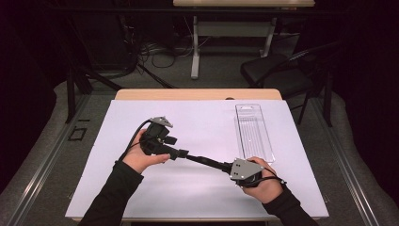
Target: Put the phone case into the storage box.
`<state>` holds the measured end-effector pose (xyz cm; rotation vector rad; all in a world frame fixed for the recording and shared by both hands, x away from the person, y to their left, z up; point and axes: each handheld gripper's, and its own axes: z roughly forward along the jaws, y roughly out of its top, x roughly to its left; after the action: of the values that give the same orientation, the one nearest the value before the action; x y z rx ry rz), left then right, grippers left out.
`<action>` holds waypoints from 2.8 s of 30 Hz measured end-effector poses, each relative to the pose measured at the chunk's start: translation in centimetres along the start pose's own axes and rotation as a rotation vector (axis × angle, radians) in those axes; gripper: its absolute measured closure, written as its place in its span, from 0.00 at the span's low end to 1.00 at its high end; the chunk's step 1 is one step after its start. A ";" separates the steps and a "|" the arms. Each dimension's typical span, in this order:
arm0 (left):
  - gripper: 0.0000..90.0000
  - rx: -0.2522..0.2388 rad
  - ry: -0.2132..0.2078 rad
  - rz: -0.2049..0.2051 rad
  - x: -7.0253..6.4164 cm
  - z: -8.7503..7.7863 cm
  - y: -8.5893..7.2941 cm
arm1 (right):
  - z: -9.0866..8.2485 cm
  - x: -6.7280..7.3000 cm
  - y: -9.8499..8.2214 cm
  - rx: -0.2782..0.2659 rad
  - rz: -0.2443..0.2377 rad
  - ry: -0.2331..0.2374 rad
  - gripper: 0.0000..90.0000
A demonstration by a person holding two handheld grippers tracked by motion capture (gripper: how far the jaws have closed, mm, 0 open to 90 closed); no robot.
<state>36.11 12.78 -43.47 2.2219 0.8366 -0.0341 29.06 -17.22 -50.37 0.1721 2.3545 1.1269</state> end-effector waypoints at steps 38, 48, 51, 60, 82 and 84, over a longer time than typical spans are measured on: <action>0.37 -0.094 -0.109 0.095 -2.4 1.1 -0.7 | 0.3 -1.2 -0.9 -0.078 0.239 0.109 0.98; 0.46 -0.133 -0.136 0.126 -3.3 0.7 0.3 | 0.1 -1.5 -1.3 -0.105 0.282 0.128 0.98; 0.48 -0.129 -0.140 0.137 -3.5 0.8 0.5 | 0.1 -1.6 -1.4 -0.122 0.305 0.140 0.98; 0.53 -0.127 -0.159 0.140 -3.5 1.3 1.0 | 0.0 -1.8 -1.7 -0.146 0.344 0.161 0.98; 0.66 -0.199 -0.244 0.210 -3.8 2.4 1.6 | 0.2 -1.6 -1.8 -0.142 0.348 0.168 0.98; 0.67 -0.208 -0.248 0.218 -3.9 2.5 1.7 | 0.3 -1.6 -1.8 -0.148 0.349 0.169 0.98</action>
<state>34.55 8.09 -43.16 2.0479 0.4396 -0.1104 30.79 -18.70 -51.22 0.4661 2.4361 1.5281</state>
